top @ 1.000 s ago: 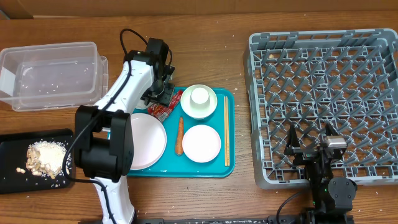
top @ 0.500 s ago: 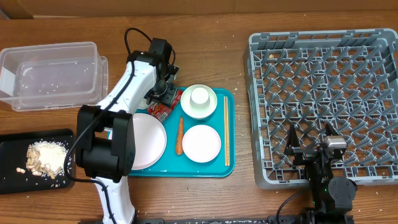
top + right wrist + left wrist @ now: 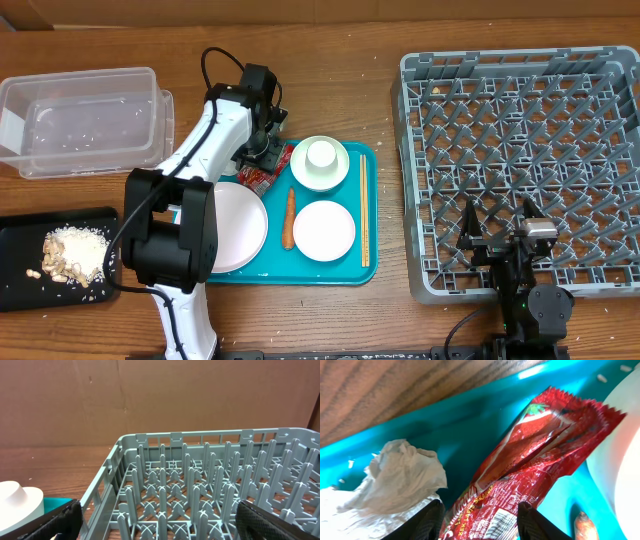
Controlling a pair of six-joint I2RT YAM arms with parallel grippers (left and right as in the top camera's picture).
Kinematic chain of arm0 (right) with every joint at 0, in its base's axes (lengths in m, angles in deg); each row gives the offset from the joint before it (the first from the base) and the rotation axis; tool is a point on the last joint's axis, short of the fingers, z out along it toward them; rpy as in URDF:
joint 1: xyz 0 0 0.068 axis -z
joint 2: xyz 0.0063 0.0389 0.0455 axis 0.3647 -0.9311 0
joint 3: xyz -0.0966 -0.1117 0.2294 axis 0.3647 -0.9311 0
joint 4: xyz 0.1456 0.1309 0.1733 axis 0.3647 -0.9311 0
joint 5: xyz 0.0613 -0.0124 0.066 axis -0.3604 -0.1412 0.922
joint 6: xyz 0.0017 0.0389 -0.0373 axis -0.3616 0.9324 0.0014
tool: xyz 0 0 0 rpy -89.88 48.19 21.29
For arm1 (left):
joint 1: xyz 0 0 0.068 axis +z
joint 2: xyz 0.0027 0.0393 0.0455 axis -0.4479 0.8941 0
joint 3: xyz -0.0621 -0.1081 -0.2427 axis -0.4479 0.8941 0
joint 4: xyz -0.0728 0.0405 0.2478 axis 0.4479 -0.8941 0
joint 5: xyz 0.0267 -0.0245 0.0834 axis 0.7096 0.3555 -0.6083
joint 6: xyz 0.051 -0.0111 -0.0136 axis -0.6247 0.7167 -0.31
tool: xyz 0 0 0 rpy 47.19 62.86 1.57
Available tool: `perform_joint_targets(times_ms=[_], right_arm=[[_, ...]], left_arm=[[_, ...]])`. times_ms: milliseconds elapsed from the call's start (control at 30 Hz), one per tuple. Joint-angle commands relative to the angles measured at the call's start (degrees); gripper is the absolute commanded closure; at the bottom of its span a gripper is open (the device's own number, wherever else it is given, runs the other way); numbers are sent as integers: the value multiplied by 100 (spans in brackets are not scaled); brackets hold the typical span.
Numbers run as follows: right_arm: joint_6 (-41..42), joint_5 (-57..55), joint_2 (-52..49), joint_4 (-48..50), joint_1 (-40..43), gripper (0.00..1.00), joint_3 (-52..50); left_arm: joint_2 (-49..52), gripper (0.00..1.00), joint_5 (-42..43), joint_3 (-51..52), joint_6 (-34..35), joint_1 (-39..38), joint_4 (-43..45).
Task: Sort waste into correct bins and load items into the dishwasher
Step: 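Grasp the red snack wrapper and tissue with the left gripper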
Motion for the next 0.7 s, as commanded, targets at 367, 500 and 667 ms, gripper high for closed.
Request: perform_joint_targets(times_ms=[367, 500, 667], right_arm=[[-20, -33, 57, 50, 28, 0, -59], [-22, -33, 57, 50, 28, 0, -59], [-22, -33, 57, 48, 28, 0, -59]], left_arm=[[131, 52, 72, 315, -105, -22, 136], [164, 64, 201, 334, -81, -22, 107], [162, 78, 111, 323, -83, -20, 79]])
